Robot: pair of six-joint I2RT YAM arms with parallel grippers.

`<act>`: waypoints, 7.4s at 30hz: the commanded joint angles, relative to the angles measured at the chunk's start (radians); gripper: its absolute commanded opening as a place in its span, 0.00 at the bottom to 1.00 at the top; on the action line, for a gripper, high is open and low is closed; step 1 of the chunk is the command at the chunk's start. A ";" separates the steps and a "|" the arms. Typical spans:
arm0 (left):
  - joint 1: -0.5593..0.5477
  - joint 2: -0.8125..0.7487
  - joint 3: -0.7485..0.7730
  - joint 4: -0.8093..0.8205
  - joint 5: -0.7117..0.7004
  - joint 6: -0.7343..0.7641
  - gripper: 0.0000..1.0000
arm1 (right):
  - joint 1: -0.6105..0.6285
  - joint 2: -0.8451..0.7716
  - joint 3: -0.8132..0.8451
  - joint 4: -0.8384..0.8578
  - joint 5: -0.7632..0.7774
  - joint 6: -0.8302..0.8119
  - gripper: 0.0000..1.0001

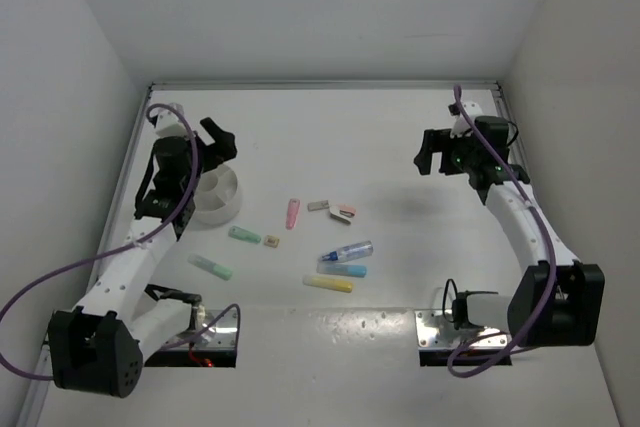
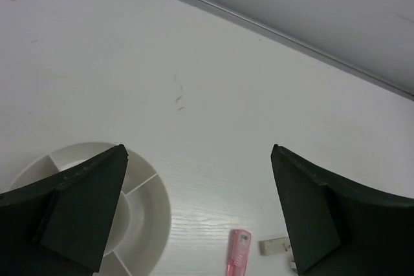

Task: Sort the stationery into containers
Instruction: Pick up the stationery from the center of the board, then place the stationery in the storage box, then pick up the stationery from the center of the board.

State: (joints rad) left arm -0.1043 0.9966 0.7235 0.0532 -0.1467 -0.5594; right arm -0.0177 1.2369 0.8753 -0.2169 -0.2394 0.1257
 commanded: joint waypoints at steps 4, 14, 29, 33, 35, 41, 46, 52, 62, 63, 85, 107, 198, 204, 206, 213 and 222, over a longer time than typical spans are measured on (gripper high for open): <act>-0.018 0.036 0.037 0.089 0.151 -0.023 0.93 | -0.001 -0.008 -0.001 -0.010 -0.035 -0.004 0.99; -0.158 0.183 0.102 0.039 0.230 0.026 0.00 | -0.001 0.091 0.057 -0.151 -0.038 -0.222 0.99; -0.414 0.579 0.346 -0.315 0.101 0.111 0.68 | -0.001 0.139 0.116 -0.240 -0.141 -0.273 0.99; -0.436 0.670 0.398 -0.413 0.070 0.159 0.36 | -0.001 0.139 0.105 -0.240 -0.162 -0.294 0.52; -0.445 0.698 0.407 -0.446 0.059 0.159 0.34 | -0.001 0.139 0.105 -0.240 -0.175 -0.294 0.27; -0.455 0.746 0.429 -0.492 0.024 0.170 0.53 | -0.001 0.150 0.105 -0.240 -0.152 -0.294 0.45; -0.465 0.784 0.438 -0.501 0.022 0.170 0.55 | -0.001 0.150 0.105 -0.240 -0.152 -0.294 0.46; -0.476 0.804 0.438 -0.510 0.061 0.170 0.55 | -0.001 0.150 0.114 -0.240 -0.152 -0.294 0.46; -0.485 0.840 0.447 -0.510 0.081 0.170 0.56 | -0.001 0.150 0.114 -0.240 -0.152 -0.285 0.47; -0.485 0.849 0.447 -0.510 0.081 0.170 0.56 | -0.001 0.150 0.114 -0.240 -0.152 -0.285 0.47; -0.465 0.449 0.401 -0.466 -0.286 0.087 0.01 | -0.001 0.141 0.114 -0.249 -0.170 -0.285 0.46; -0.364 0.388 0.295 -0.397 -0.847 -0.123 0.03 | -0.001 0.159 0.123 -0.259 -0.207 -0.276 0.44; -0.790 0.706 0.084 -0.908 -0.861 -1.485 0.65 | -0.001 0.180 0.142 -0.306 -0.207 -0.307 0.55; -0.770 0.726 0.051 -0.813 -0.843 -1.476 0.64 | -0.001 0.180 0.142 -0.306 -0.207 -0.307 0.55; -0.770 0.747 0.051 -0.803 -0.832 -1.464 0.61 | -0.001 0.180 0.142 -0.306 -0.207 -0.307 0.55; -0.761 0.778 0.088 -0.794 -0.832 -1.452 0.50 | -0.001 0.171 0.142 -0.306 -0.207 -0.307 0.55; -0.775 0.760 0.088 -0.805 -0.812 -1.442 0.30 | -0.001 0.162 0.142 -0.306 -0.207 -0.307 0.55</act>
State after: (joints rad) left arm -0.8757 1.7706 0.8089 -0.7795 -1.0065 -1.9717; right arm -0.0174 1.4239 0.9752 -0.5331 -0.4309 -0.1734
